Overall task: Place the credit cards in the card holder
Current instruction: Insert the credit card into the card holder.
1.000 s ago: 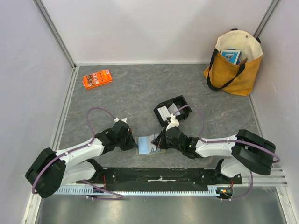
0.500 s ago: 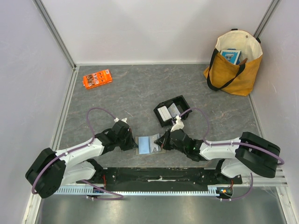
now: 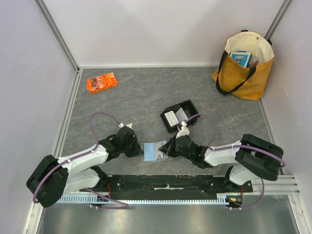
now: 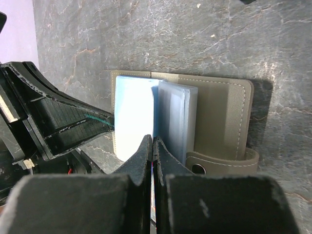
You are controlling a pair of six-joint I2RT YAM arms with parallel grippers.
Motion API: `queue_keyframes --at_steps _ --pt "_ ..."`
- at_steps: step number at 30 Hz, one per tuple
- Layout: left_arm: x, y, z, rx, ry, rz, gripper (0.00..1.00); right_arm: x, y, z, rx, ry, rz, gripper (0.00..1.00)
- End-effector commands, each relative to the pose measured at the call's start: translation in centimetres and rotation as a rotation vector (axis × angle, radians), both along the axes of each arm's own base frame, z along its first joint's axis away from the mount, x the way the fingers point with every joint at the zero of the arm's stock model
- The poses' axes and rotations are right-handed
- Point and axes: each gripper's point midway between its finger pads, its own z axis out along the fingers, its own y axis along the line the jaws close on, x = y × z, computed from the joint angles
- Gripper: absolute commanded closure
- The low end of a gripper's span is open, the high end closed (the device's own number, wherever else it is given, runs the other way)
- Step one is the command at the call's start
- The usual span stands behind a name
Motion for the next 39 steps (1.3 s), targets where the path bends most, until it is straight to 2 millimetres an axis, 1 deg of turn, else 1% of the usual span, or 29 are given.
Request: queue_keyframes --at_steps 1,6,10,16,18,20,22,25,31,34,36,39 --pt "0.0 0.1 -0.2 0.006 -0.012 -0.002 0.98 -0.1 0.9 -0.1 0.042 0.021 0.015 1.0" --pt "0.0 0.2 -0.3 0.004 -0.01 0.001 0.98 -0.6 1.2 -0.5 0.067 0.052 0.027 1.0" --pt "-0.1 0.3 -0.3 0.003 -0.013 0.006 0.98 -0.5 0.7 -1.0 0.061 0.055 0.004 1.0" --pt "-0.1 0.2 -0.2 0.0 -0.012 0.006 0.98 -0.5 1.1 -1.5 0.046 0.074 0.008 1.0" --pt "-0.1 0.1 -0.2 -0.003 -0.011 0.004 0.98 -0.7 1.5 -1.5 0.061 0.089 0.015 1.0" --pt "-0.1 0.2 -0.3 -0.003 -0.009 0.004 0.98 -0.4 1.1 -1.7 0.069 0.095 -0.015 1.0" --pt "-0.2 0.3 -0.3 0.003 -0.007 0.004 0.98 0.2 0.4 -2.0 0.023 0.075 -0.033 1.0" --pt "-0.3 0.4 -0.3 0.002 -0.008 0.005 0.98 1.2 -0.5 -1.9 -0.032 0.048 -0.053 1.0" --pt "-0.4 0.4 -0.5 0.005 -0.005 0.004 0.98 1.1 -0.8 -3.6 -0.096 0.052 -0.038 1.0" --pt "-0.4 0.5 -0.4 0.005 -0.006 0.007 0.98 1.2 -1.3 -4.4 -0.15 0.044 -0.029 1.0" --pt "-0.4 0.4 -0.4 0.002 -0.005 0.007 0.98 1.0 -1.0 -4.7 -0.182 0.047 0.001 1.0" --pt "-0.3 0.3 -0.4 0.004 -0.005 0.007 0.98 -0.2 0.2 -4.8 -0.154 0.079 0.043 1.0"
